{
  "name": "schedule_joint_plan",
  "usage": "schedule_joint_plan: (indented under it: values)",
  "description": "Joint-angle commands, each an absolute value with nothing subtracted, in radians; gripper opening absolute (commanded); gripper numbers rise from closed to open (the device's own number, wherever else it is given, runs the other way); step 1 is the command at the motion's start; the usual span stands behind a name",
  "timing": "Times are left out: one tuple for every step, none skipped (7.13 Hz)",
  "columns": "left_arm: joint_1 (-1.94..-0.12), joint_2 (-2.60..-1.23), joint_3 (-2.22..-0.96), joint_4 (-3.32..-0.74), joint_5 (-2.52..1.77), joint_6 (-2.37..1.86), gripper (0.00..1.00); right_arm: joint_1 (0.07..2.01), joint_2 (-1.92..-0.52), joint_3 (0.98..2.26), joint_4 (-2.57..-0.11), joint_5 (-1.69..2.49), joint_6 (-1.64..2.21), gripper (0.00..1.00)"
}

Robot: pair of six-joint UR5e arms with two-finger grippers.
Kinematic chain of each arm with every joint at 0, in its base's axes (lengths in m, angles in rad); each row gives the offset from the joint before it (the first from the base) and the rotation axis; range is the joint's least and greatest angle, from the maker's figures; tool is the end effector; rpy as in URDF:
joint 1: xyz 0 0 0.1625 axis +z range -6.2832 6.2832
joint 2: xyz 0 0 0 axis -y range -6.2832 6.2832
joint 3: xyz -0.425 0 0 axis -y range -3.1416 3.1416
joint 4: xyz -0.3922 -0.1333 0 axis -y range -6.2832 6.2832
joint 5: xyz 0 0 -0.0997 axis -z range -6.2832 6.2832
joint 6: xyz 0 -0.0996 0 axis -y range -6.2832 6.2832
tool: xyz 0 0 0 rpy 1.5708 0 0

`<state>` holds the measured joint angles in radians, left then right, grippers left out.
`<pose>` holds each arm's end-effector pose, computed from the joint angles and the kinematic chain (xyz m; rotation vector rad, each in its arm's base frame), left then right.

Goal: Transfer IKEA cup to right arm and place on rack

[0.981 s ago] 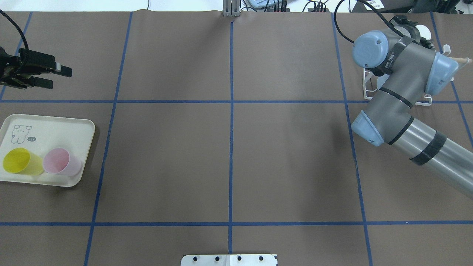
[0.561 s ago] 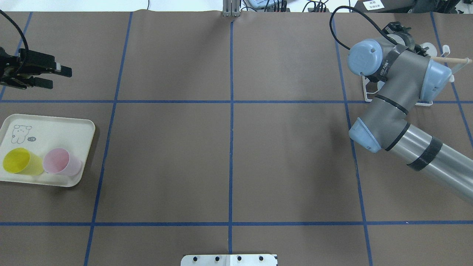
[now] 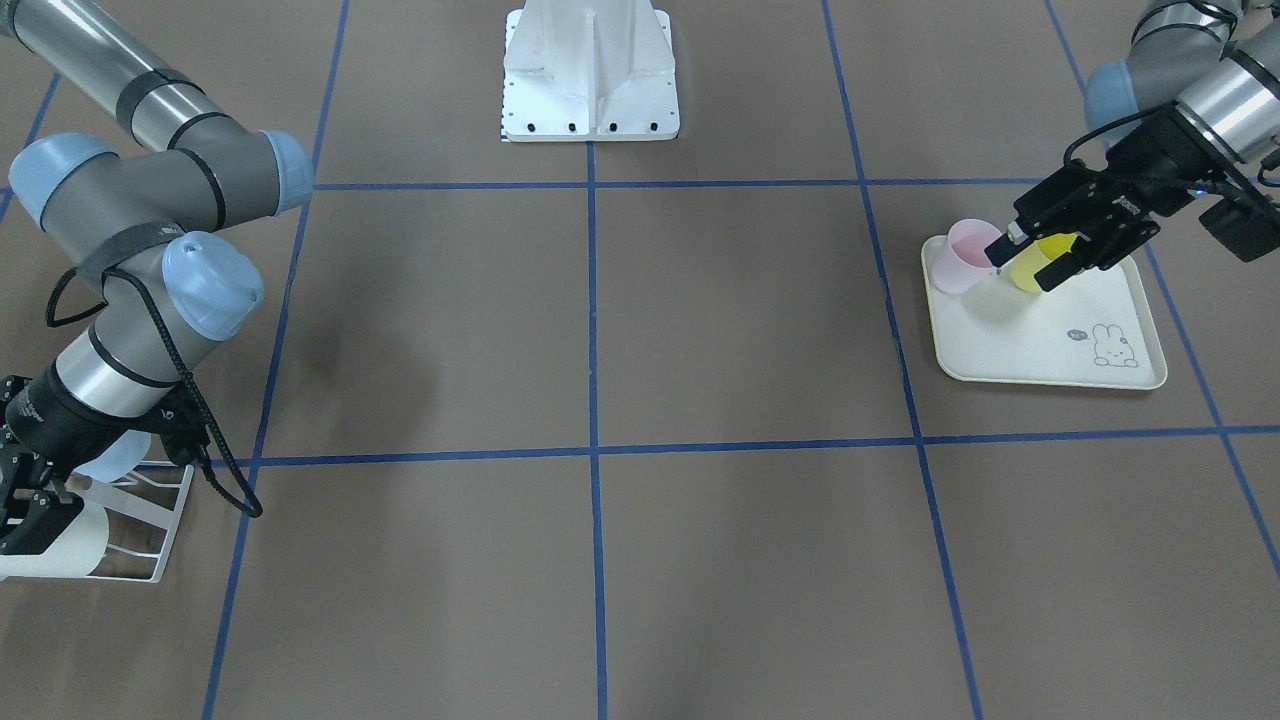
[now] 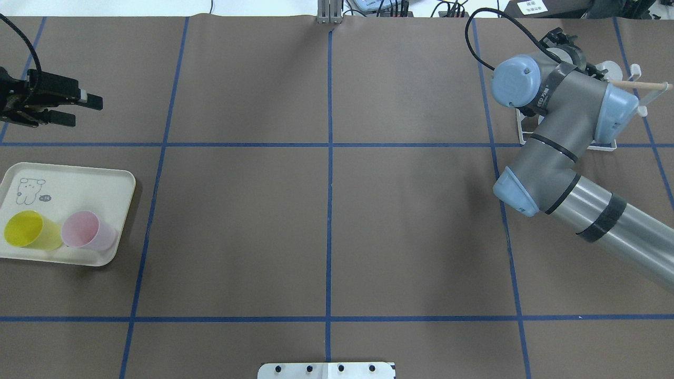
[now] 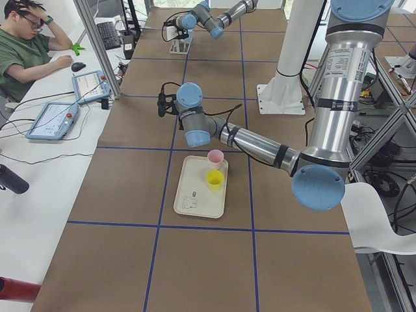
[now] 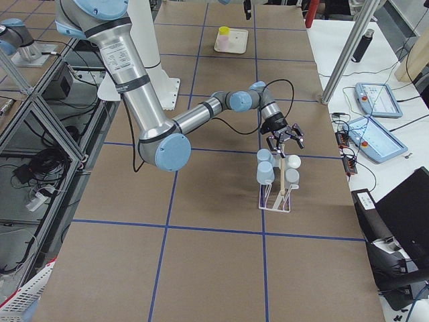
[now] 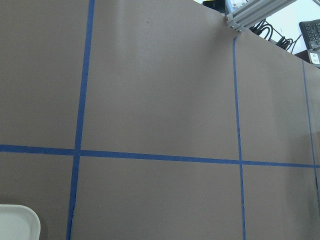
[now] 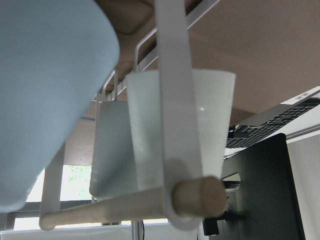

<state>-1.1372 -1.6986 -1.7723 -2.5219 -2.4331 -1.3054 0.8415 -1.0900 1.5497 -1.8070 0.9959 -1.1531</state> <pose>0.1644 -0.4924 0.3802 0.2044 1.3705 -0.1767 -0.3025 -0.6199 0.4247 0.1056 0.6945 -1.7521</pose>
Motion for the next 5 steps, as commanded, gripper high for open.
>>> schedule_joint_plan:
  values:
    - [-1.137,-1.698,-1.772,-2.522,-2.433,-1.305,1.00,0.874,-1.027,1.563,-1.810,1.008,-1.157,0.98]
    - [-1.137,-1.700,-1.773,-2.522,-2.433,-1.305,1.00,0.883,-0.996,1.583,-1.810,1.040,-1.148,0.98]
    - [-1.137,-1.698,-1.773,-2.522,-2.433,-1.305,1.00,0.905,-0.989,1.629,-1.812,1.125,-1.111,0.98]
    - [-1.138,-1.700,-1.775,-2.522,-2.433,-1.305,1.00,0.916,-0.991,1.684,-1.813,1.217,-1.042,0.98]
    - [-1.137,-1.701,-1.776,-2.522,-2.431,-1.305,1.00,0.914,-0.991,1.715,-1.813,1.301,-0.906,0.98]
